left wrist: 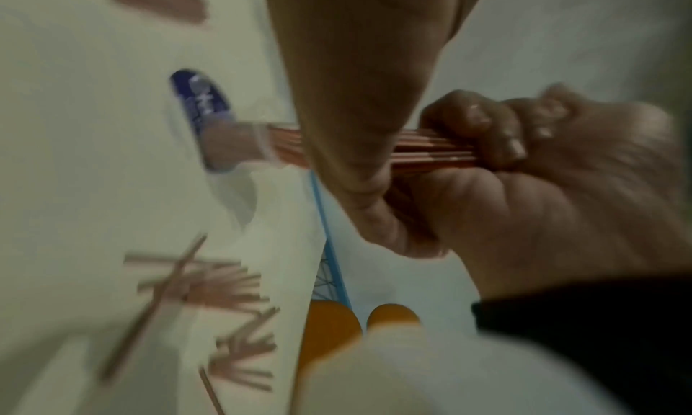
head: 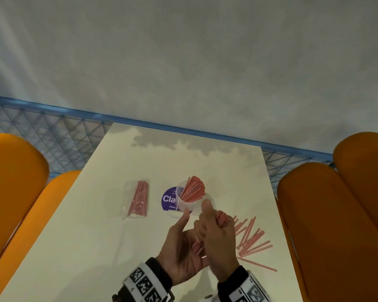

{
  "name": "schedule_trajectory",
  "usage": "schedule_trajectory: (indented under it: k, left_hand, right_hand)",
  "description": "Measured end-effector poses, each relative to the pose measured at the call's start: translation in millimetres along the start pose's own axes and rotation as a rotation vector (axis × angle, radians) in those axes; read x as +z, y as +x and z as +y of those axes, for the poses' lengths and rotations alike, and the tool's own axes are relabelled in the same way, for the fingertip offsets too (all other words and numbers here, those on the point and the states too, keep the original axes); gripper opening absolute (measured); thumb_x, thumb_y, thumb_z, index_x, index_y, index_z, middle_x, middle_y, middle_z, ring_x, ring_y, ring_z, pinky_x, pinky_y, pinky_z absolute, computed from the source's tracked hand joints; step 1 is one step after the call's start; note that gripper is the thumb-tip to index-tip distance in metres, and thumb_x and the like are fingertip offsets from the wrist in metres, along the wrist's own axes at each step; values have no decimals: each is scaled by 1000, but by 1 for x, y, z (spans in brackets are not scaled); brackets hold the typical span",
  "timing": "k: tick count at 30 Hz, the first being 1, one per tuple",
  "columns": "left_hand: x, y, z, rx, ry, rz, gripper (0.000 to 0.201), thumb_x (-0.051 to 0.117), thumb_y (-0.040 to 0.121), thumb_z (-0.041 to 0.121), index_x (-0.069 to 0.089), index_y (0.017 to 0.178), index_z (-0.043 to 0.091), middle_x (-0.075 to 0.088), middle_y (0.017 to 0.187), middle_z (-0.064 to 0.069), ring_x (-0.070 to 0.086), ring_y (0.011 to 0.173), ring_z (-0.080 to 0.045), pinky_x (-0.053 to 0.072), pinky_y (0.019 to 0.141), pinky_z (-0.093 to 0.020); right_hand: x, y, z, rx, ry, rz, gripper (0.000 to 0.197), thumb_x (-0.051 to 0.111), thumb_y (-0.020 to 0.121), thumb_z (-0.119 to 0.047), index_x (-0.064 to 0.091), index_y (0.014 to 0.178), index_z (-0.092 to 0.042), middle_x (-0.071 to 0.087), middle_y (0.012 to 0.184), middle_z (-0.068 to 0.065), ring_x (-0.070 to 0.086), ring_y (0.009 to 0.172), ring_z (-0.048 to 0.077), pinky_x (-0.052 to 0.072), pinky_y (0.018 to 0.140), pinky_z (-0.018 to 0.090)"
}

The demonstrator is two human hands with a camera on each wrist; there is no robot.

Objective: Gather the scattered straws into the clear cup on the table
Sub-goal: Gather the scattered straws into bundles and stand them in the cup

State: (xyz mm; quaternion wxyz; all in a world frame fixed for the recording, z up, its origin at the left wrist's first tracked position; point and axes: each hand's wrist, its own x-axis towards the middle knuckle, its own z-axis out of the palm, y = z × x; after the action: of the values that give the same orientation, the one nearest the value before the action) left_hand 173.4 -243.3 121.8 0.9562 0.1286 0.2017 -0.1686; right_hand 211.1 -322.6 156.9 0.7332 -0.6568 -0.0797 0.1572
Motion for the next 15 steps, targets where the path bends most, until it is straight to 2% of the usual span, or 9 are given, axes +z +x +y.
schedule_trajectory:
  k: [1, 3, 4, 6, 8, 10, 11, 13, 15]
  left_hand:
    - [-1, 1, 0, 27, 180, 71, 71, 37, 90, 63, 72, 107, 4, 71, 103, -17, 69, 94, -31, 56, 76, -40]
    - [-7, 2, 1, 109, 605, 264, 74, 28, 85, 71, 72, 79, 12, 67, 74, -8, 62, 62, -20, 47, 59, -29]
    - [-12, 3, 1, 160, 789, 344, 75, 23, 85, 73, 62, 61, 14, 57, 58, -4, 49, 49, -14, 39, 51, -25]
    - [-21, 6, 5, 256, 1050, 454, 72, 15, 91, 68, 44, 48, 17, 41, 44, 3, 34, 38, -9, 32, 46, -22]
    - [-29, 11, 12, 359, 1245, 547, 67, 18, 98, 56, 39, 48, 17, 41, 43, 4, 36, 38, -9, 35, 51, -22]
    - [-39, 18, 23, 464, 1418, 602, 58, 23, 102, 43, 39, 52, 18, 42, 47, 1, 39, 43, -10, 35, 54, -24]
    - [-43, 23, 30, 512, 1489, 602, 53, 25, 103, 37, 39, 56, 20, 42, 48, 2, 39, 44, -10, 34, 52, -24]
    - [-47, 33, 43, 553, 1538, 575, 47, 26, 104, 31, 44, 63, 18, 41, 46, 5, 39, 39, -7, 30, 45, -16]
    - [-46, 42, 57, 568, 1507, 542, 52, 26, 104, 34, 51, 63, 14, 46, 45, 5, 43, 38, -4, 33, 43, -13]
  right_hand:
    - [2, 3, 1, 49, 28, 31, 63, 57, 95, -42, 29, 46, -13, 20, 44, 7, 16, 45, 20, 20, 48, 32]
    - [3, 8, 9, 105, -16, 59, 62, 50, 95, -43, 34, 42, -16, 26, 39, 3, 24, 39, 18, 26, 46, 30]
    - [2, 10, 14, 113, -79, 48, 62, 48, 95, -44, 38, 41, -15, 32, 38, 3, 31, 38, 19, 32, 46, 28]
    - [0, 14, 22, 106, -249, 15, 58, 49, 97, -42, 49, 47, -12, 47, 43, 4, 48, 42, 17, 43, 50, 27]
    - [-4, 25, 25, 41, -442, 41, 42, 56, 95, -38, 54, 59, -16, 56, 53, -5, 51, 49, 2, 43, 55, 17]
    - [-11, 41, 23, -50, -635, 65, 33, 61, 91, -39, 55, 64, -21, 57, 57, -8, 52, 54, -1, 42, 55, 13]
    - [-12, 49, 20, -69, -720, 38, 37, 60, 92, -41, 53, 61, -21, 55, 54, -8, 51, 53, 0, 41, 55, 11]
    - [-12, 62, 18, -71, -865, -73, 49, 55, 94, -43, 46, 55, -16, 45, 47, -5, 43, 47, 6, 39, 54, 12]
    - [-9, 78, 16, -87, -968, -144, 52, 51, 97, -43, 43, 55, -14, 40, 47, -3, 38, 44, 9, 35, 50, 15]
